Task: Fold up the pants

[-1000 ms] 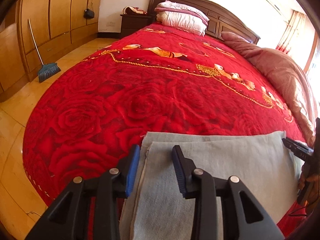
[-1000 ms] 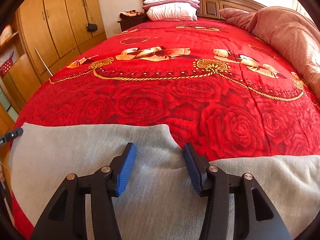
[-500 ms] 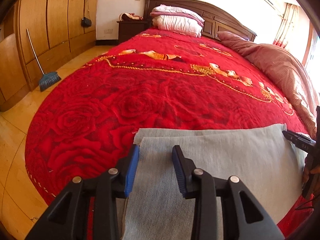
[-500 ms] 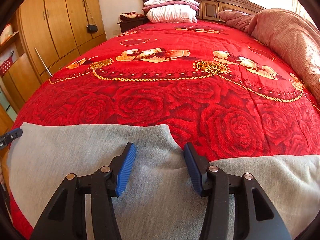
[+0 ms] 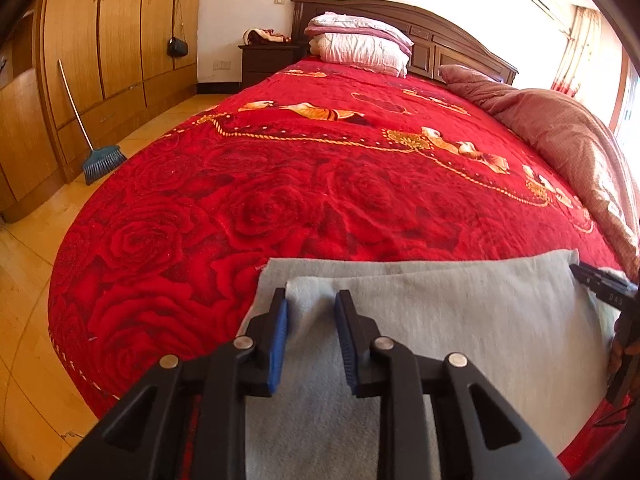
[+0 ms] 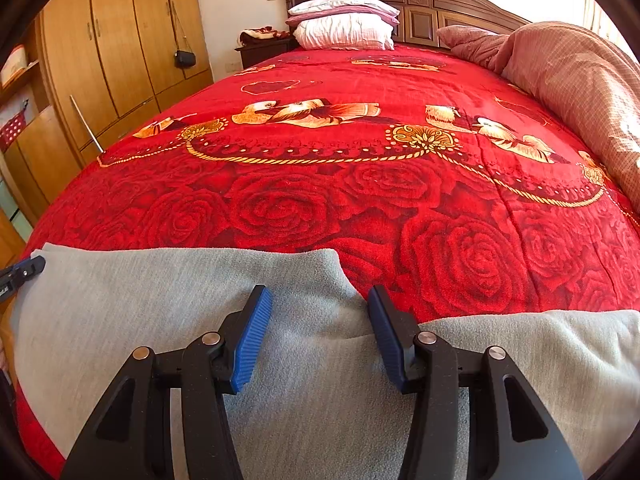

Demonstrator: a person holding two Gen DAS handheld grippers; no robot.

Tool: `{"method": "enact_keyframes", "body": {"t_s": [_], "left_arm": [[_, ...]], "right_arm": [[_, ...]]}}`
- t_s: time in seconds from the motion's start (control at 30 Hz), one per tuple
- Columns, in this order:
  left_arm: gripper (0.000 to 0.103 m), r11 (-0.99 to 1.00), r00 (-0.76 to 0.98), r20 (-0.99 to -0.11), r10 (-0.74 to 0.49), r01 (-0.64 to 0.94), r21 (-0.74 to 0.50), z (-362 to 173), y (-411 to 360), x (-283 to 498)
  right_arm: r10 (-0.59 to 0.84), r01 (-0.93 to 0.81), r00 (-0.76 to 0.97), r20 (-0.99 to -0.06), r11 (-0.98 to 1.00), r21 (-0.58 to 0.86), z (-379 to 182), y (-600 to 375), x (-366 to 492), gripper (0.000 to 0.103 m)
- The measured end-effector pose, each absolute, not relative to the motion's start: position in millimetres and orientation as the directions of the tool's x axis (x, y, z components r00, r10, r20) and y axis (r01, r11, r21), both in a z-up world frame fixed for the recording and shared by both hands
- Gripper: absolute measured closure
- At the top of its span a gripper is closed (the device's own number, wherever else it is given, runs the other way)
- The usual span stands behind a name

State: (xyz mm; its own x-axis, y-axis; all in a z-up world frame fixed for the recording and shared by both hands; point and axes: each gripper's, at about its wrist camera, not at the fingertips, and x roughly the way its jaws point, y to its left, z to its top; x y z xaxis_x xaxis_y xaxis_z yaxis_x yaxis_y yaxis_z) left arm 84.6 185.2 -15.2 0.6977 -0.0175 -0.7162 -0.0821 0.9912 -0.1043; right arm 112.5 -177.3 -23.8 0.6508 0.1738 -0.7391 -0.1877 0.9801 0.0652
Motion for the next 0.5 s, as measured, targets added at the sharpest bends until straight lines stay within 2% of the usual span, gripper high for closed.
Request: {"method": "enact_keyframes", "body": {"t_s": [0.1, 0.2, 0.33, 0.4, 0.47, 0.5], "left_arm": [[0.095, 0.99, 0.705, -0.709, -0.015, -0.088, -0.109, -15, 186, 85], [0.097, 0.986, 0.739, -0.673, -0.016, -0.1, -0.133, -4, 190, 82], [0.097, 0.993, 0.759, -0.651, 0.018, -0.09, -0.077, 11, 187, 90], [0.097, 0.994, 0.738, -0.674, 0.028, -0.089, -0.057, 3, 187, 101], [0.096, 0.994, 0.693, -0.721, 0.022, -0.092, -0.058, -12, 190, 112], [0.093, 0.992, 0.7, -0.714, 0.013, -0.099, -0.08, -18, 193, 112]], "right_arm": [[0.181, -0.186, 0.639, -0.748, 0.98, 0.078, -21, -179, 114, 0.051], [0.21, -0.16, 0.627, -0.75, 0.977, 0.14, -14, -184, 119, 0.051], [0.238, -0.148, 0.608, -0.757, 0.971, 0.186, -19, -189, 132, 0.053], [0.231, -0.161, 0.615, -0.754, 0.973, 0.167, -21, -187, 136, 0.06], [0.208, -0.157, 0.625, -0.753, 0.978, 0.14, -21, -187, 137, 0.077], [0.201, -0.15, 0.625, -0.754, 0.979, 0.137, -21, -188, 140, 0.078]]}}
